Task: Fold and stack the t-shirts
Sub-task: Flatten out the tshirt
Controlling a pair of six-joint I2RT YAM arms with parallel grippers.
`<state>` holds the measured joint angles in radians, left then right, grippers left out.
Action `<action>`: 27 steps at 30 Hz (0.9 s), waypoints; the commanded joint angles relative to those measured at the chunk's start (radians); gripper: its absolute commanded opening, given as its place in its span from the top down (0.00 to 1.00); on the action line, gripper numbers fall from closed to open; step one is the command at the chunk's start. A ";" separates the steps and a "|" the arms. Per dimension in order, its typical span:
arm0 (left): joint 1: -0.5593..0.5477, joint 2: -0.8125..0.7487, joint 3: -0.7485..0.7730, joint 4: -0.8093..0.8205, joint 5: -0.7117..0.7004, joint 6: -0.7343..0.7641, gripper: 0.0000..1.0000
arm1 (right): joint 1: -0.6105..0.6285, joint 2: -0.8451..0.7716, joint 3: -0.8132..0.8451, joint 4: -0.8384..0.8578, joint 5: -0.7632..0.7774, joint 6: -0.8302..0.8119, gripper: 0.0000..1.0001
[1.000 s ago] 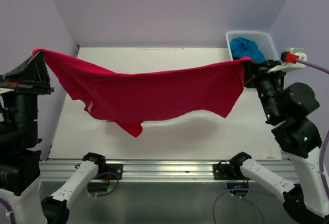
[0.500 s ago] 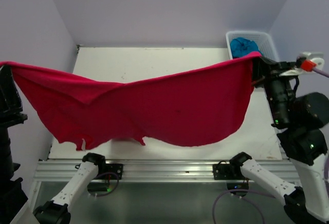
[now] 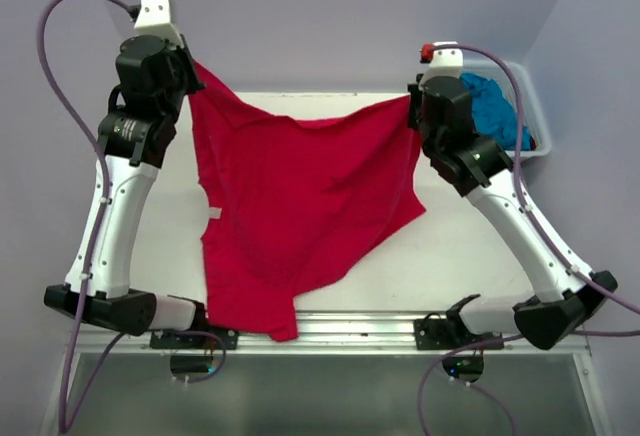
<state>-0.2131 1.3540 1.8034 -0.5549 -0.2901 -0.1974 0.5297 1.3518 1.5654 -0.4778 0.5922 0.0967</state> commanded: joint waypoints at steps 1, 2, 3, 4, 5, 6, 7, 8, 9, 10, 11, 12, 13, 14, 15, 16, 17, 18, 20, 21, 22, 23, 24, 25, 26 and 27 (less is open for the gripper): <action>0.003 -0.148 0.053 0.053 -0.012 0.021 1.00 | -0.004 -0.195 -0.043 0.160 -0.003 0.008 1.00; 0.001 -0.217 0.018 0.090 -0.012 0.029 1.00 | -0.002 -0.233 -0.076 0.210 -0.021 0.002 1.00; 0.000 -0.255 -0.005 0.113 -0.003 0.035 1.00 | -0.002 -0.282 -0.138 0.235 -0.038 -0.003 1.00; 0.000 -0.298 -0.030 0.139 0.005 0.038 1.00 | -0.002 -0.362 -0.168 0.258 -0.069 -0.017 1.00; 0.000 -0.387 -0.080 0.194 0.028 0.049 1.00 | -0.002 -0.405 -0.192 0.286 -0.084 -0.021 1.00; 0.000 -0.427 -0.101 0.216 0.041 0.052 1.00 | -0.002 -0.437 -0.221 0.286 -0.092 -0.026 1.00; 0.000 -0.465 -0.114 0.231 0.052 0.053 1.00 | -0.002 -0.495 -0.226 0.275 -0.119 -0.028 1.00; 0.000 -0.530 -0.127 0.240 0.077 0.053 1.00 | -0.002 -0.519 -0.232 0.254 -0.133 -0.026 1.00; 0.000 -0.558 -0.127 0.236 0.092 0.053 1.00 | 0.000 -0.540 -0.235 0.236 -0.155 -0.020 1.00; 0.001 -0.582 -0.124 0.227 0.110 0.052 1.00 | -0.002 -0.565 -0.237 0.217 -0.175 -0.006 1.00; 0.000 -0.623 -0.113 0.192 0.141 0.043 1.00 | -0.002 -0.603 -0.235 0.185 -0.213 0.001 1.00; 0.001 -0.644 -0.105 0.173 0.155 0.036 1.00 | -0.002 -0.626 -0.238 0.170 -0.238 0.012 1.00; 0.003 -0.688 -0.105 0.149 0.182 0.021 1.00 | -0.002 -0.644 -0.240 0.160 -0.258 0.024 1.00; 0.003 -0.714 -0.113 0.147 0.196 0.010 1.00 | -0.002 -0.684 -0.243 0.144 -0.290 0.031 1.00; 0.003 -0.743 -0.122 0.150 0.213 -0.003 1.00 | -0.002 -0.704 -0.249 0.142 -0.343 0.035 1.00; 0.003 -0.786 -0.128 0.154 0.229 -0.026 1.00 | -0.002 -0.726 -0.254 0.148 -0.373 0.043 1.00; 0.004 -0.802 -0.124 0.153 0.262 -0.040 1.00 | -0.002 -0.749 -0.252 0.159 -0.396 0.046 1.00; 0.004 -0.811 -0.115 0.150 0.279 -0.053 1.00 | -0.002 -0.778 -0.234 0.159 -0.432 0.046 1.00; 0.009 -0.822 -0.066 0.148 0.313 -0.072 1.00 | -0.004 -0.798 -0.208 0.165 -0.448 0.047 1.00; 0.009 -0.820 -0.049 0.151 0.318 -0.077 1.00 | -0.007 -0.807 -0.180 0.168 -0.460 0.049 1.00; 0.011 -0.819 -0.035 0.157 0.328 -0.082 1.00 | -0.011 -0.807 -0.167 0.169 -0.460 0.048 1.00; 0.011 -0.810 -0.009 0.170 0.350 -0.091 1.00 | -0.016 -0.809 -0.156 0.174 -0.462 0.047 1.00; 0.011 -0.800 0.003 0.176 0.359 -0.094 1.00 | -0.022 -0.806 -0.144 0.179 -0.459 0.046 1.00; 0.011 -0.774 0.023 0.179 0.355 -0.089 1.00 | -0.034 -0.795 -0.143 0.183 -0.438 0.046 1.00; 0.011 -0.764 0.024 0.182 0.338 -0.083 1.00 | -0.040 -0.783 -0.142 0.183 -0.422 0.046 1.00; 0.011 -0.748 0.021 0.185 0.310 -0.076 1.00 | -0.043 -0.766 -0.142 0.182 -0.402 0.047 1.00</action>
<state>-0.2096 0.5354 1.8023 -0.4004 0.0235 -0.2562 0.5064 0.5514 1.3960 -0.3290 0.1650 0.1379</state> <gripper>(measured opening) 0.012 0.026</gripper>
